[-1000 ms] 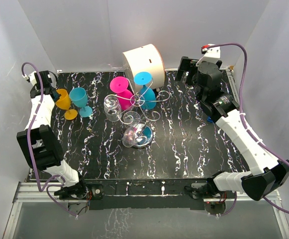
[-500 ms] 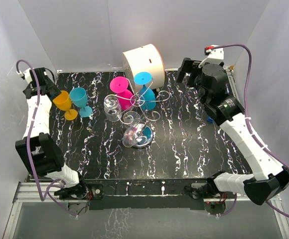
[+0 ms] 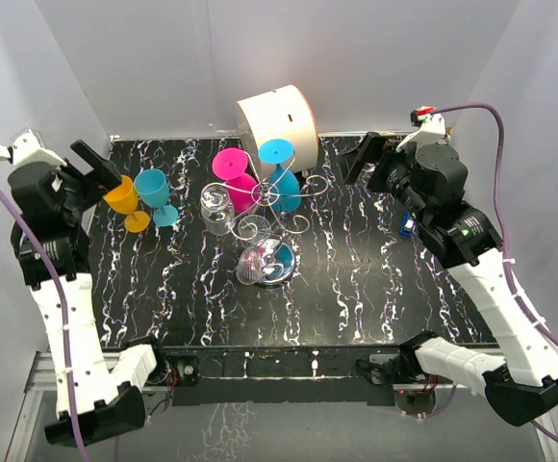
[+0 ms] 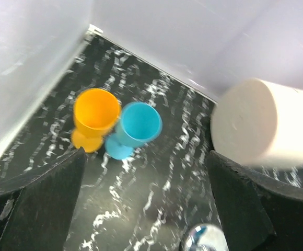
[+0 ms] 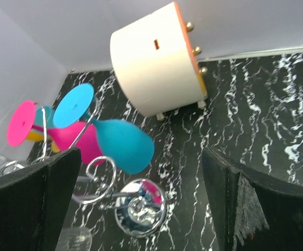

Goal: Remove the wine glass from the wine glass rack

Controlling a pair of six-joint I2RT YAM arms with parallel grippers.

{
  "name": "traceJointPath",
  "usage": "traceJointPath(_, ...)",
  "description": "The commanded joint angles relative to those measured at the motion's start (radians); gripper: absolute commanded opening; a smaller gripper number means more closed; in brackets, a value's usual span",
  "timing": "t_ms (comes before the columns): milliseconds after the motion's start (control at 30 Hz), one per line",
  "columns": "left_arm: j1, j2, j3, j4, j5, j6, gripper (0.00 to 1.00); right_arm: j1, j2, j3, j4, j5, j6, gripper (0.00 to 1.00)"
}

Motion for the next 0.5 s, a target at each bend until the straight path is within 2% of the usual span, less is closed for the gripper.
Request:
traceJointPath(0, 0.004, -0.034, -0.060, -0.066, 0.287, -0.030, 0.99, -0.005, -0.032, 0.021, -0.023, -0.118, 0.080, 0.98)
traceJointPath(300, 0.004, -0.127, -0.102, -0.081, 0.451, -0.077, 0.99, -0.005, 0.103, 0.202, -0.066, -0.277, 0.186, 0.98)
traceJointPath(467, 0.003, -0.183, -0.170, -0.068, 0.535, -0.108, 0.99, -0.006, 0.147, 0.222, -0.031, -0.341, 0.220, 0.98)
